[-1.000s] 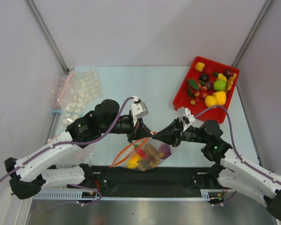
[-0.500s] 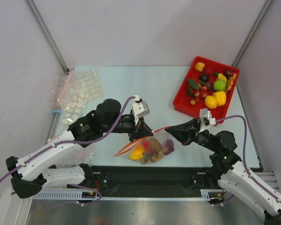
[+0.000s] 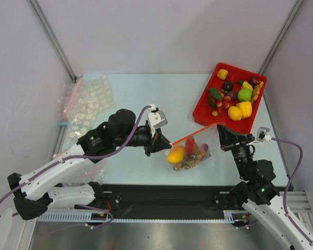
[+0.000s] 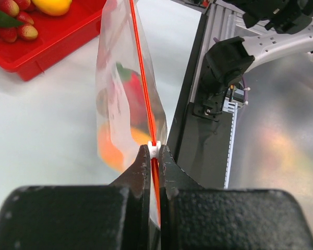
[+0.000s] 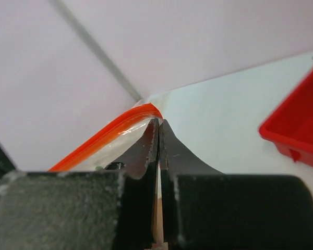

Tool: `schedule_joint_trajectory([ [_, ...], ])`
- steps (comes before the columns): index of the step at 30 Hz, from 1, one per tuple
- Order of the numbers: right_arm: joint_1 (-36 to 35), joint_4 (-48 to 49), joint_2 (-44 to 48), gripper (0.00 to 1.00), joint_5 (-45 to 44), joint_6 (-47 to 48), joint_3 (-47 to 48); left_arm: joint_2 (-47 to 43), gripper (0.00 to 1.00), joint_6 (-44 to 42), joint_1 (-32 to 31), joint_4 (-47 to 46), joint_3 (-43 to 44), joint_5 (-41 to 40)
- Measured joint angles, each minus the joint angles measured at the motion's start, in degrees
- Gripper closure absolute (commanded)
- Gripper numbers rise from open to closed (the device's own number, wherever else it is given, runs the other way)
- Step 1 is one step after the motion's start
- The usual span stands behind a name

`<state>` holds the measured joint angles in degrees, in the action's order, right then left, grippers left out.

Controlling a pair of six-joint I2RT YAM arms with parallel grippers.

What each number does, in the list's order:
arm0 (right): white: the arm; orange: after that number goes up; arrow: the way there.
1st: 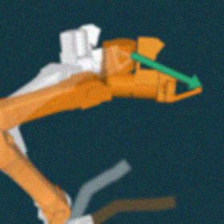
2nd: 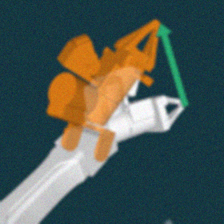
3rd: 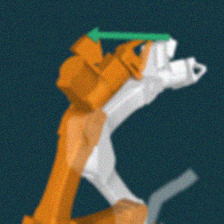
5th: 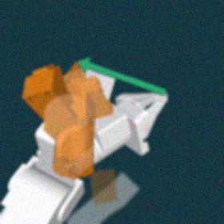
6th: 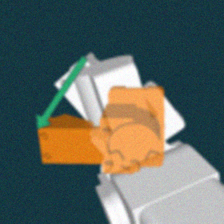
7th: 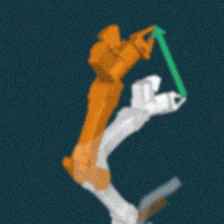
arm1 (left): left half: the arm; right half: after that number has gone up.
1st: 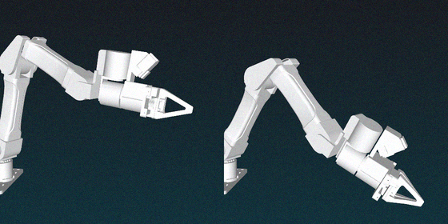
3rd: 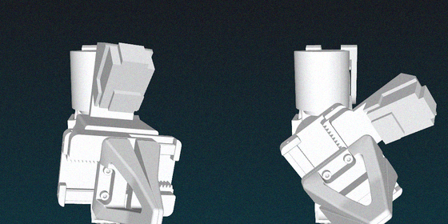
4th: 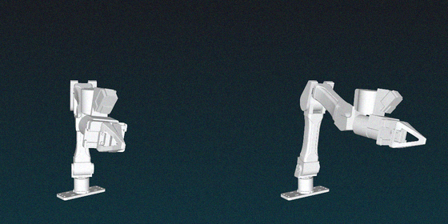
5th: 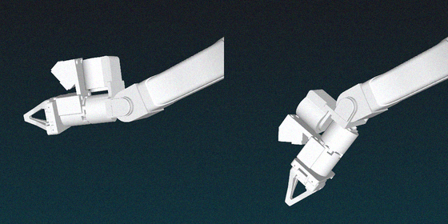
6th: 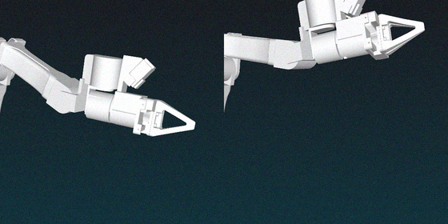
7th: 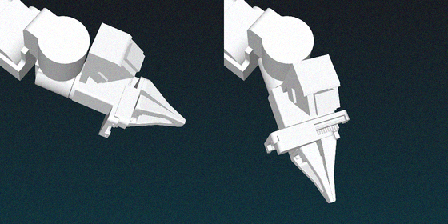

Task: Place the food in the zip-top bag and seal the zipper
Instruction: Zip the zipper food storage bag at the center of the board, then place the zipper food storage bag at the center of the board.

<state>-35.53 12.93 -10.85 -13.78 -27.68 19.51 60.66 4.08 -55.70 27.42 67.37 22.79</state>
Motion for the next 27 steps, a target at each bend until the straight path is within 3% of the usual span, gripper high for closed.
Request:
schedule_joint_trajectory([
  [7, 0.0, -10.2, 1.6, 1.0, -18.7, -7.2, 0.0, 1.2, 1.0, 0.2, 1.4, 0.0, 0.0, -1.6],
  [13, -0.4, -14.4, 1.6, 1.0, -23.1, -10.5, 0.0, 3.9, 1.0, 1.2, 3.0, -0.8, 0.0, -3.6],
  [17, -0.4, -14.8, 1.5, 1.0, -25.3, -10.7, 0.0, 7.1, 1.0, 2.7, 3.2, -1.3, 0.5, -9.1],
  [27, 0.3, -14.8, 0.9, 1.0, -33.8, -8.7, 0.0, 23.7, 1.0, 9.4, 3.8, -1.6, 13.9, -22.7],
])
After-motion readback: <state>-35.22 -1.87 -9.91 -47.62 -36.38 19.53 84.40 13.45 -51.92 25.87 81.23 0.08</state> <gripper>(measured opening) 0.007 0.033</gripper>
